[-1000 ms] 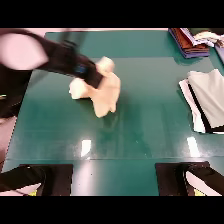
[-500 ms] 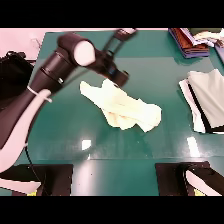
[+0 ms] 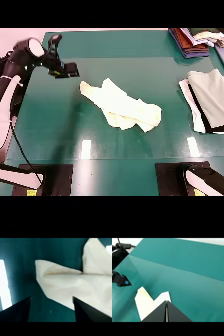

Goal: Fold the shirts.

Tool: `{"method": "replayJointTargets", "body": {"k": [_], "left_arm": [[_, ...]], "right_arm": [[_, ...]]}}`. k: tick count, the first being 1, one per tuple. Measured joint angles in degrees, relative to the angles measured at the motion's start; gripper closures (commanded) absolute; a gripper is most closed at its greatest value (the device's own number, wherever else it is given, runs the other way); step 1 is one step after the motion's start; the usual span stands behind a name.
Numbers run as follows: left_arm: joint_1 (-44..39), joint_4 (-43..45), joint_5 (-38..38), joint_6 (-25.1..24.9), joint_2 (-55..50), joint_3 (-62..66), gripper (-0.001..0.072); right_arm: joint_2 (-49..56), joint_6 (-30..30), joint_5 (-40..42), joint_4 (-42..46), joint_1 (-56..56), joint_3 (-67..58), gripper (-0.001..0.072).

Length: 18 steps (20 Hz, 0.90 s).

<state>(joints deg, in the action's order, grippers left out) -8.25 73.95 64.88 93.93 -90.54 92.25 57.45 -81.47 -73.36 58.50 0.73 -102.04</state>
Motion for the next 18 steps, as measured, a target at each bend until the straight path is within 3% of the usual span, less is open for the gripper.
{"method": "replayJointTargets", "body": {"k": [5,8,9,11,15,16,17,18], "left_arm": [[1.90,-8.63,-10.67,-0.28,-1.53,-12.98,0.0105],[1.01,-14.73,-13.92,-3.85,-3.78,-15.76,0.0106],[0.55,-16.02,-14.95,-4.70,-4.24,-16.20,0.0165],[0.11,-17.66,-16.90,-5.84,-4.87,-16.48,0.0646],[-0.13,-18.62,-17.00,-7.39,-5.35,-13.55,0.0680],[-0.15,-18.73,-16.22,-8.07,-5.35,-12.09,0.0681],[-0.13,-18.75,-15.47,-8.68,-5.42,-10.67,0.0680],[-0.13,-18.75,-14.56,-9.35,-5.44,-9.29,0.0681]], "right_arm": [[3.06,-0.17,-1.99,-0.15,0.83,0.00,0.0697],[4.46,-0.74,-2.34,-0.28,0.92,0.17,0.0697],[4.50,-0.83,-2.36,-0.33,0.92,0.66,0.0697],[3.87,-0.94,-2.34,-0.24,0.20,3.06,0.0697],[-0.26,-1.16,-2.34,0.13,-6.25,15.21,0.0690],[-1.40,-1.18,-2.49,0.13,-8.87,19.87,0.0558],[-2.27,-1.18,-2.80,0.13,-11.52,24.57,0.0342],[-2.86,-1.18,-2.78,0.20,-14.36,29.88,0.0281]]}}
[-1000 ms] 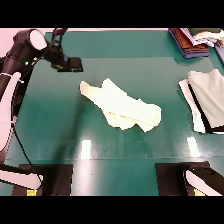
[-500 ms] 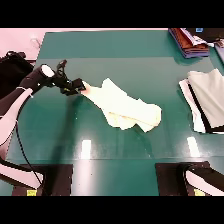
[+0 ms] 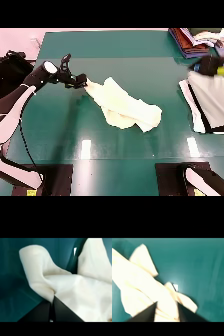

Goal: Fold the shirts.

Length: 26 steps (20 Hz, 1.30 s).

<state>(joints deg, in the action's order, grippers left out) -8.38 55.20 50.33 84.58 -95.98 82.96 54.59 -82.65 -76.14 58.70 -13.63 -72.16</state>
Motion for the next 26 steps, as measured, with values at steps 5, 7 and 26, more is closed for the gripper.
{"method": "replayJointTargets", "body": {"k": [5,7,26], "left_arm": [[0.00,-0.07,3.58,-1.57,-0.02,4.28,0.0681],[0.00,-0.04,4.66,-1.81,-0.04,4.81,0.0681],[0.00,7.02,12.13,-2.16,14.36,18.80,0.0681]], "right_arm": [[3.91,2.27,2.73,-0.87,-7.32,21.70,0.0280],[7.67,4.26,6.05,-3.08,-6.36,26.14,0.0278],[11.69,9.35,10.49,-5.01,3.52,1.95,0.0698]]}}
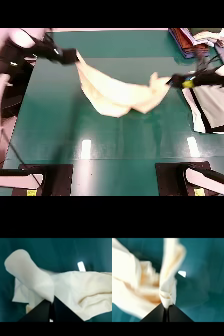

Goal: Fold the shirts.

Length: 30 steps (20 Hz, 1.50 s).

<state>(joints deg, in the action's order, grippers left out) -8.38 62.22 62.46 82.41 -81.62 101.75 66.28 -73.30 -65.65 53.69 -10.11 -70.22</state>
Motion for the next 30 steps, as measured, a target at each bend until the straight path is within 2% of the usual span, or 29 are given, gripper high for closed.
{"method": "replayJointTargets", "body": {"k": [8,12,17,21,24,25,26,27,28,30], "left_arm": [[-0.02,5.49,0.44,0.00,24.15,12.48,0.0683],[-0.04,6.21,-0.35,0.00,29.68,13.46,0.0683],[-0.04,6.45,5.44,0.00,24.68,9.81,0.0682],[-0.04,6.40,11.56,0.00,13.73,0.20,0.0681],[-0.04,6.23,10.73,-0.07,3.87,-7.78,0.0677],[-0.04,6.23,9.57,-0.22,0.81,-9.27,0.0431],[-0.04,6.32,8.48,-0.24,-1.68,-10.34,0.0082],[0.00,6.32,7.15,-0.24,-3.74,-11.10,0.0052],[0.02,6.36,5.95,-0.20,-5.22,-11.43,0.0126],[0.85,6.45,5.40,-0.20,-6.67,-10.93,0.0156]], "right_arm": [[-18.91,-1.64,-11.02,1.03,-9.81,-20.70,0.0698],[-22.27,-4.83,-14.34,1.53,-13.62,-23.93,0.0699],[-17.16,-8.94,-19.52,2.21,-14.34,-19.37,0.0699],[-7.17,-10.49,-20.63,7.58,-8.37,-9.53,0.0699],[2.29,-11.04,-17.84,10.91,-3.50,-4.44,0.0698],[5.46,-11.15,-16.46,11.56,-2.23,-4.07,0.0675],[8.44,-11.26,-15.23,11.98,-1.14,-4.52,0.0472],[10.97,-11.26,-14.56,12.28,-0.33,-5.68,0.0344],[13.11,-11.26,-14.19,12.41,0.15,-7.39,0.0345],[16.44,-11.28,-14.53,12.94,0.66,-11.78,0.0346]]}}
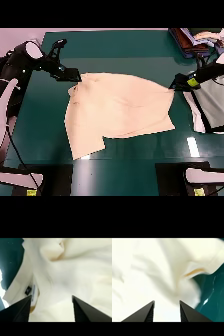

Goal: Fold the shirts.

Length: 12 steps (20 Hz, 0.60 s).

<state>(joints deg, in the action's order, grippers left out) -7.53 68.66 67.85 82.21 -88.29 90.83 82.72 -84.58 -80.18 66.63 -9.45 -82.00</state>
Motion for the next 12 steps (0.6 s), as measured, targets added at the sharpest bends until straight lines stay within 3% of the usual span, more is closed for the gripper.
{"method": "replayJointTargets", "body": {"k": [5,12], "left_arm": [[8.41,0.94,7.45,0.17,2.80,-2.91,0.0156],[18.36,0.11,5.79,-1.44,18.29,-33.40,0.0156]], "right_arm": [[-1.84,0.96,-4.15,0.26,-1.01,-3.61,0.0350],[-14.01,2.25,-2.71,-0.48,-1.92,7.56,0.0351]]}}
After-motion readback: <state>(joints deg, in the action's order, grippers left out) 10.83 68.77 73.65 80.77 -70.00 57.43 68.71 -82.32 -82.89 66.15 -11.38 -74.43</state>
